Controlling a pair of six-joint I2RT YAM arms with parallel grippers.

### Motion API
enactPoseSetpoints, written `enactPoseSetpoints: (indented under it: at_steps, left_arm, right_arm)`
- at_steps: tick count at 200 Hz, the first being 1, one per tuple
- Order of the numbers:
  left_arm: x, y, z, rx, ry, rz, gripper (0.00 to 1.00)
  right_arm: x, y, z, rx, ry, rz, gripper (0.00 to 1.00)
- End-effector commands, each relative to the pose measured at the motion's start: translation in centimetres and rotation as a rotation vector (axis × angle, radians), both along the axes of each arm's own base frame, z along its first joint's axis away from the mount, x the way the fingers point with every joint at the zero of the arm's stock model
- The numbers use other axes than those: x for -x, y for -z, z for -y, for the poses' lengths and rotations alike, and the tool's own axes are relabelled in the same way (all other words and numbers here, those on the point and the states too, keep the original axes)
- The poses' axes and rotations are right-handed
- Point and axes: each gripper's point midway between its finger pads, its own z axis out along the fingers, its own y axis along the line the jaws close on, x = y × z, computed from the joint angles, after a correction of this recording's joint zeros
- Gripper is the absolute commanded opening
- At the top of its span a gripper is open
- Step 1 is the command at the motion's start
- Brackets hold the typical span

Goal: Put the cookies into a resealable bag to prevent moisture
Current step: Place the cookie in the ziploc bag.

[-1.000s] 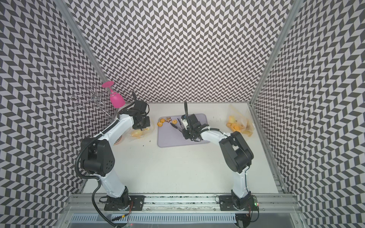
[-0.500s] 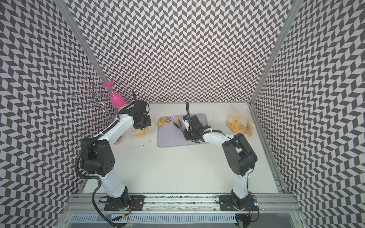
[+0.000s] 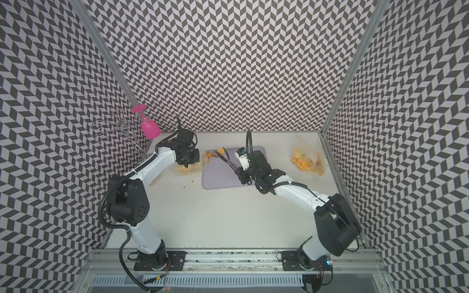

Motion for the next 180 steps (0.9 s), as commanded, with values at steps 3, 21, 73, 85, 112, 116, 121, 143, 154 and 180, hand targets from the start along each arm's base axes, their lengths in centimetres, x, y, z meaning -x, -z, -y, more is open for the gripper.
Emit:
enactPoseSetpoints:
  at_steps: [3, 21, 73, 85, 112, 116, 121, 143, 154, 180]
  left_arm:
    - [-0.6, -0.2, 0.7, 0.017, 0.018, 0.015, 0.00]
    - [-0.6, 0.0, 0.8, 0.018, 0.026, 0.012, 0.00]
    - [-0.5, 0.1, 1.6, 0.038, 0.058, 0.008, 0.00]
    - [-0.4, 0.0, 1.7, 0.041, 0.061, 0.012, 0.00]
    - [-0.5, -0.1, 1.5, 0.034, 0.054, 0.016, 0.00]
    - [-0.5, -0.3, 1.5, 0.035, 0.055, 0.020, 0.00]
    - [-0.5, -0.2, 1.5, 0.034, 0.055, 0.018, 0.00]
    - [-0.5, -0.1, 1.6, 0.037, 0.057, 0.014, 0.00]
    - [-0.5, 0.0, 1.6, 0.039, 0.058, 0.013, 0.00]
    - [-0.5, 0.1, 1.6, 0.039, 0.058, 0.010, 0.00]
  right_arm:
    - [1.4, -3.7, -3.0, -0.078, -0.129, 0.105, 0.18]
    - [1.7, -4.0, -4.0, -0.076, -0.148, 0.111, 0.18]
    - [1.2, -3.2, -5.9, -0.063, -0.180, 0.102, 0.17]
    - [0.9, -2.7, -6.3, -0.050, -0.182, 0.094, 0.17]
    - [0.3, -1.0, -6.7, -0.009, -0.177, 0.071, 0.17]
    - [0.2, -0.8, -6.7, -0.004, -0.176, 0.066, 0.17]
    - [0.2, -0.5, -6.8, 0.000, -0.176, 0.062, 0.17]
    - [0.2, -0.4, -6.9, -0.006, -0.175, 0.057, 0.21]
    - [0.2, -0.9, -7.0, -0.022, -0.175, 0.065, 0.26]
    - [0.3, -1.8, -7.0, -0.049, -0.175, 0.074, 0.31]
